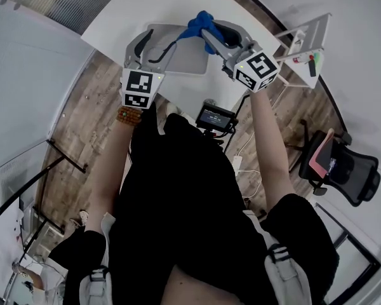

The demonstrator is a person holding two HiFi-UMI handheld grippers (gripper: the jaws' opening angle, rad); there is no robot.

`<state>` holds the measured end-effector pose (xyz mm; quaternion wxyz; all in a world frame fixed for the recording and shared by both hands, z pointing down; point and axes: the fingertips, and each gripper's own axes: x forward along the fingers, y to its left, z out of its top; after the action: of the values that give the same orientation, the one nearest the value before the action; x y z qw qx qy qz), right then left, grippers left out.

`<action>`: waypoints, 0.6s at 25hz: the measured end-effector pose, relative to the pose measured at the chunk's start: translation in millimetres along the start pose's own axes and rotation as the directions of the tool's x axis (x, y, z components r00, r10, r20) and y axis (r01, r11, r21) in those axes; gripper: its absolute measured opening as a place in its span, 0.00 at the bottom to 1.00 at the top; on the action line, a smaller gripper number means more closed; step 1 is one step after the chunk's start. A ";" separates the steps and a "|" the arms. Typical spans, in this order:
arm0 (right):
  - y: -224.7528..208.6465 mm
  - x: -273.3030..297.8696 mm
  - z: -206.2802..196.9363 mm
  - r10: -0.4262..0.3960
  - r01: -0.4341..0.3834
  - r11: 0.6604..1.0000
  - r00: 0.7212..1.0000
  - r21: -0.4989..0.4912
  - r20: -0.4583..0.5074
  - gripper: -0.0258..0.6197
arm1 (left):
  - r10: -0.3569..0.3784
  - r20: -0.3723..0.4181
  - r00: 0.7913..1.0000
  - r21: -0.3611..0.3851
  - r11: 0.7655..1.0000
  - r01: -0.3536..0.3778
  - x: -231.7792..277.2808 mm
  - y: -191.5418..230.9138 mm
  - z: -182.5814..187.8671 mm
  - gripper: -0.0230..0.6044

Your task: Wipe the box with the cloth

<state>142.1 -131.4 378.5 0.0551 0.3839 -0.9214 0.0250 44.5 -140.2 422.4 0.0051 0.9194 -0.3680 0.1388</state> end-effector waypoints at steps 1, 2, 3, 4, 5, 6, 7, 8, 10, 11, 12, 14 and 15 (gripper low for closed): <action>-6.2 -4.2 5.8 -0.071 0.070 0.997 0.997 -0.012 -0.006 0.20 | 0.007 0.034 0.999 -0.002 1.000 -0.007 -0.2 -0.1 12.8 0.66; -11.2 -8.1 10.2 -0.137 0.137 0.990 0.990 -0.025 -0.016 0.20 | 0.013 0.065 0.998 -0.002 1.000 -0.013 -0.4 -0.4 24.6 0.66; -14.6 -12.0 14.4 -0.194 0.193 0.981 0.981 -0.037 -0.020 0.20 | 0.020 0.091 0.996 -0.002 1.000 -0.020 -0.5 -1.0 35.2 0.66; -16.3 -15.9 19.2 -0.238 0.237 0.970 0.971 -0.045 -0.015 0.20 | 0.029 0.114 0.993 -0.001 1.000 -0.029 -0.4 -1.6 44.7 0.66; -16.2 -19.6 24.8 -0.273 0.273 0.961 0.962 -0.048 -0.001 0.20 | 0.040 0.135 0.990 0.001 0.999 -0.041 -0.7 -1.7 53.0 0.66; -14.9 -23.1 30.9 -0.303 0.304 0.951 0.953 -0.050 0.019 0.20 | 0.055 0.156 0.986 0.004 0.998 -0.056 -1.7 -1.2 60.1 0.65; -12.6 -26.1 36.4 -0.332 0.333 0.941 0.943 -0.056 0.037 0.20 | 0.071 0.176 0.982 0.006 0.997 -0.073 -3.3 -0.3 65.9 0.65; -9.9 -28.7 40.7 -0.362 0.365 0.928 0.931 -0.072 0.050 0.20 | 0.084 0.191 0.978 0.007 0.996 -0.087 -5.0 0.4 70.3 0.65; -3.3 -32.6 44.4 -0.420 0.424 0.895 0.906 -0.137 0.056 0.20 | 0.090 0.205 0.975 0.004 0.996 -0.093 -6.5 -1.3 74.2 0.64; 1.3 -33.9 45.0 -0.438 0.441 0.882 0.897 -0.167 0.057 0.20 | 0.087 0.204 0.975 0.004 0.996 -0.089 -6.3 -3.7 74.1 0.64; 6.4 -35.1 45.5 -0.445 0.448 0.875 0.893 -0.182 0.064 0.20 | 0.083 0.201 0.976 0.005 0.996 -0.086 -5.8 -6.2 73.1 0.64; 16.3 -37.2 46.5 -0.446 0.454 0.874 0.891 -0.174 0.085 0.20 | 0.080 0.194 0.978 0.005 0.997 -0.082 -5.6 -10.2 69.5 0.63; 20.0 -38.5 46.4 -0.449 0.459 0.873 0.889 -0.167 0.093 0.20 | 0.078 0.190 0.979 0.002 0.997 -0.080 -5.9 -11.9 67.3 0.61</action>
<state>151.1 -94.3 327.8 0.0712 0.5831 -0.8049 -0.0839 65.4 -135.1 357.3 -0.0402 0.9132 -0.4022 0.0523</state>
